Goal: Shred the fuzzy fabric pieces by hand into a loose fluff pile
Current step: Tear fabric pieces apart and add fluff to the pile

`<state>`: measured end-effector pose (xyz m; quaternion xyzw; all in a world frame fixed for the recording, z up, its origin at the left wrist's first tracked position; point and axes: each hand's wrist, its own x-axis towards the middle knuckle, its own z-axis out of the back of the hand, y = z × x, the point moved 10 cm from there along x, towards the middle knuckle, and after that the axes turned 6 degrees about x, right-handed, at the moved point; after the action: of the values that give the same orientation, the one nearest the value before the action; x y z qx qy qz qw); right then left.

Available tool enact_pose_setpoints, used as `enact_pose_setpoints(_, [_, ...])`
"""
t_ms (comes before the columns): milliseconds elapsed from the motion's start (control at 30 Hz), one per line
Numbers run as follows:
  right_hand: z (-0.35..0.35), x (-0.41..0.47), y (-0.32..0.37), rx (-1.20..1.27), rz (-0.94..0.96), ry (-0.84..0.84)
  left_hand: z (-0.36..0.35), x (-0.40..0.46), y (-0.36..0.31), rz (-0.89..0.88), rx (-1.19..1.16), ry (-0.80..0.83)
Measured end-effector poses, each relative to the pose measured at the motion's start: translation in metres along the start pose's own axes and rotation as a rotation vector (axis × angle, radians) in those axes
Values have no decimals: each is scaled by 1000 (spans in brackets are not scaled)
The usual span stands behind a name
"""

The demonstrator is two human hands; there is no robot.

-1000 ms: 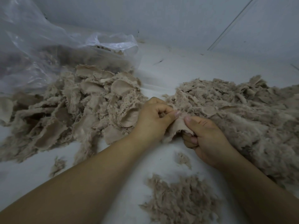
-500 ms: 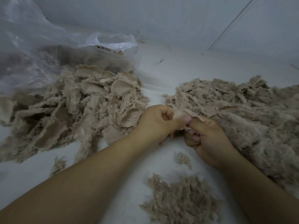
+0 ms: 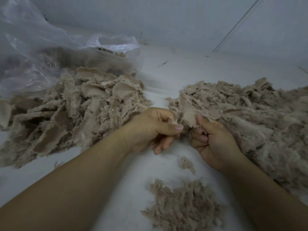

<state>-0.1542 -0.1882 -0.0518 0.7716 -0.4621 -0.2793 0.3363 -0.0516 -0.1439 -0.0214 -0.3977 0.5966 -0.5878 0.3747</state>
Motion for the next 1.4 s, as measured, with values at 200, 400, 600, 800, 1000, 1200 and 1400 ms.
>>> enact_pose_setpoints(200, [0, 0, -3, -12, -18, 3, -39, -26, 23, 245, 426, 583])
enact_pose_setpoints(400, [-6, -1, -4, -112, -13, 64, 14, 0, -1, 95, 367, -145])
enact_pose_setpoints(600, [-11, -1, -8, -168, -35, 141, 22, 2, -10, -99, 217, -478])
enact_pose_setpoints(800, [-6, 4, -12, -139, -82, 105, 50, -32, -51, -368, 588, -901])
enact_pose_setpoints(1000, [-3, 2, -14, -132, -100, 81, 99, -67, -72, -52, 1251, -1258])
enact_pose_setpoints(1200, [0, 3, -16, -109, -125, 53, 64, -46, -77, -2, 1742, -1042])
enact_pose_setpoints(1400, [-4, 2, -15, -140, -113, 82, 10, -3, -31, -128, 1550, -532])
